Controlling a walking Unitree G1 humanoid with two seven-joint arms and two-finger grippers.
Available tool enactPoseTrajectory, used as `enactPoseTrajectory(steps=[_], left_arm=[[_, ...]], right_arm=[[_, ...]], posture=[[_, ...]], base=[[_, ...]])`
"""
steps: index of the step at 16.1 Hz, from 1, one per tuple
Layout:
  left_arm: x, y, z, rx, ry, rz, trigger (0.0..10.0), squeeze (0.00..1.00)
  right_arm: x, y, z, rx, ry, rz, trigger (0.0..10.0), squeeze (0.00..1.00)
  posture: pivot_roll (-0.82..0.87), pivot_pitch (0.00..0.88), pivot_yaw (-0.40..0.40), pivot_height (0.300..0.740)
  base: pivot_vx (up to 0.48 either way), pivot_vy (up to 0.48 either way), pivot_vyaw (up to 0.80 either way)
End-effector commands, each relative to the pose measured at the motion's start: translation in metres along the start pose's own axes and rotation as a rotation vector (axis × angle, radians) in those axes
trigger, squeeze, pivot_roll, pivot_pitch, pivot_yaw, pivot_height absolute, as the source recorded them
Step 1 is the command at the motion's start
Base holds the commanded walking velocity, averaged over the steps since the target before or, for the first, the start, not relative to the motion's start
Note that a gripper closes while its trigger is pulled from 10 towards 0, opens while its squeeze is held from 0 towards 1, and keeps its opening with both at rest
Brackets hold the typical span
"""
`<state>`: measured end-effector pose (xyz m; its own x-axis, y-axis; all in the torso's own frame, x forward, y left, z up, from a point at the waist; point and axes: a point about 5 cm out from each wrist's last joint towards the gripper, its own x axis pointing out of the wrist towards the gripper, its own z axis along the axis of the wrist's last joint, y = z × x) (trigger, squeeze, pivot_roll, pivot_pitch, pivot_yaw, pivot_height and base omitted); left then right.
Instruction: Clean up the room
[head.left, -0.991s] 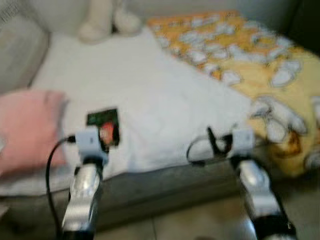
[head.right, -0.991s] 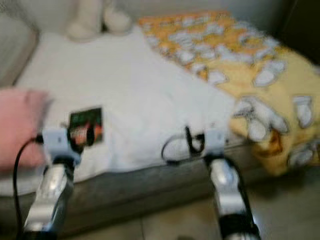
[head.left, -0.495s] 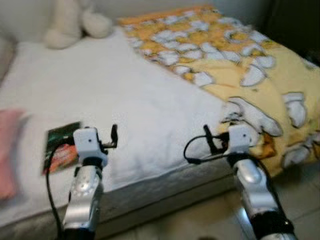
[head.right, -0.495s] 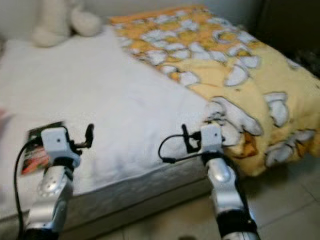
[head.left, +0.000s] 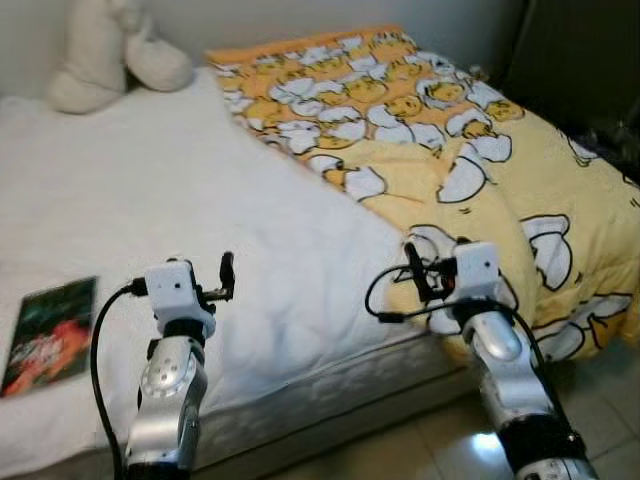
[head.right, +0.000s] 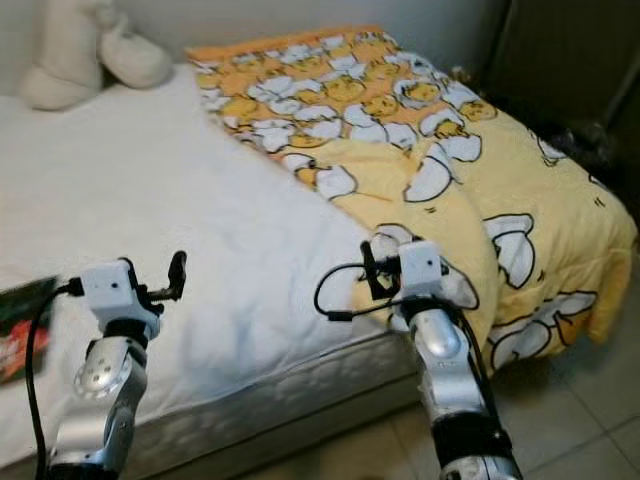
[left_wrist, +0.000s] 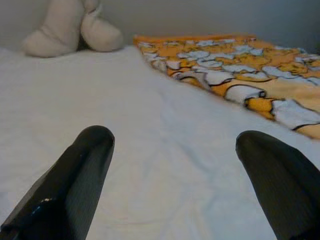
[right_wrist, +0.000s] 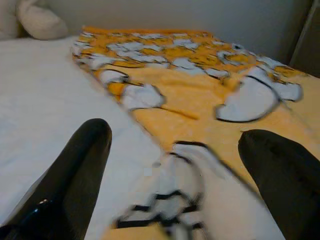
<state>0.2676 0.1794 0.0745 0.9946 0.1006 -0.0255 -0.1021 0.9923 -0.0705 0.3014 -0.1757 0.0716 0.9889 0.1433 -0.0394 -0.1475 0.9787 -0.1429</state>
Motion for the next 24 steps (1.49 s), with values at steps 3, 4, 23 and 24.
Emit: enactPoseTrajectory(steps=[3,4,23,24], left_arm=[[-0.014,0.009,-0.004,-0.005,-0.006,0.016,10.0,0.00],[-0.019,0.013,-0.008,-0.005,0.012,0.033,10.0,0.00],[-0.017,-0.002,0.003,0.025,-0.028,0.057,10.0,0.00],[-0.016,-0.001,0.005,0.036,-0.026,0.047,10.0,0.00]], right_arm=[[0.003,-0.011,0.005,-0.056,-0.005,-0.032,10.0,0.00],[0.005,-0.013,0.007,-0.053,-0.010,-0.031,10.0,0.00],[0.019,0.003,0.002,-0.028,0.040,0.101,10.0,0.00],[0.021,0.008,-0.002,0.036,0.074,0.085,10.0,0.00]], posture=[[-0.12,0.000,0.089,0.740],[-0.12,0.000,0.072,0.740],[-0.07,0.000,0.013,0.740],[-0.06,0.000,0.018,0.740]], base=[[0.214,-0.236,0.00],[0.000,0.000,0.00],[0.000,-0.163,0.14],[0.000,0.000,0.00]])
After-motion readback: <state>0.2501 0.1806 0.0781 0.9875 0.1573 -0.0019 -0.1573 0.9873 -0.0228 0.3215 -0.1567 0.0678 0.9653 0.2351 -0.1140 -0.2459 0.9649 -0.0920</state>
